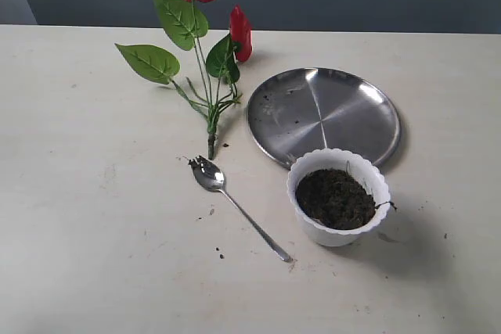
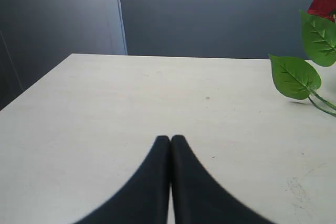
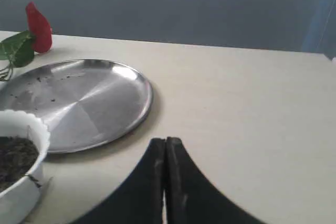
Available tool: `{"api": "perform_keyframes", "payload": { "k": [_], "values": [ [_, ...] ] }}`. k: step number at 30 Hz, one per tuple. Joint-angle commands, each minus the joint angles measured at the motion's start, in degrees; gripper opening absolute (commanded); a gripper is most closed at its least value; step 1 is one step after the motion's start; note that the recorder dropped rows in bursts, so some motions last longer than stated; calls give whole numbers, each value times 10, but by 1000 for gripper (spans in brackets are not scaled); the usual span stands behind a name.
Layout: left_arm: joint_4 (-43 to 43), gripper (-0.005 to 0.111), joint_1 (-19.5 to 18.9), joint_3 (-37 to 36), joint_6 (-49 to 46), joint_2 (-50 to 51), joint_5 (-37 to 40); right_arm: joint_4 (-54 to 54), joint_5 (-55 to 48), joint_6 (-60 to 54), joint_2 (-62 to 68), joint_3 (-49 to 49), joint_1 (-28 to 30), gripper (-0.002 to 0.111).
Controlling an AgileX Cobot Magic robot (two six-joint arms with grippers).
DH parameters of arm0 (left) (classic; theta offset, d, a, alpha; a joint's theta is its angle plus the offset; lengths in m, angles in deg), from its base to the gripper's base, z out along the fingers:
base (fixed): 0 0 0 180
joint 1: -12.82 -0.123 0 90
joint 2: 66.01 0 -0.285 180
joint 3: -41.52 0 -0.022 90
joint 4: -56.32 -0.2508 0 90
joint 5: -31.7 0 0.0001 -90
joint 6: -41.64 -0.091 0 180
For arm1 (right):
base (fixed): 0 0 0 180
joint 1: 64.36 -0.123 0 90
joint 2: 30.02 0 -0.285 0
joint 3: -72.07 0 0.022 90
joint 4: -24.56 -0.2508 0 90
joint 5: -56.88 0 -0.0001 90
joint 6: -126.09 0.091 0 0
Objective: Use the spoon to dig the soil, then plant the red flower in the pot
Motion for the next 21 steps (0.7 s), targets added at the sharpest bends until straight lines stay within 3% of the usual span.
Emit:
{"api": "perform_keyframes", "payload": {
  "k": [1, 7, 9, 12, 15, 18, 21],
  "values": [
    [1, 0, -1, -2, 1, -1, 2, -13, 101, 8, -3, 1, 3, 0],
    [1, 0, -1, -2, 1, -1, 2, -339, 301, 115, -3, 1, 2, 0],
    [1, 0, -1, -2, 1, -1, 2, -403, 306, 140, -3, 1, 2, 0],
    [1, 0, -1, -2, 1, -1, 2, -378, 262, 149, -3, -7, 2, 0],
    [1, 0, -1, -2, 1, -1, 2, -268, 166, 146, -3, -57, -4, 0],
    [1, 0, -1, -2, 1, -1, 2, -168, 40, 127, 27, -158, -24, -1],
    [1, 0, -1, -2, 1, -1, 2, -171, -66, 17, 137, -271, -44, -1]
  ]
}}
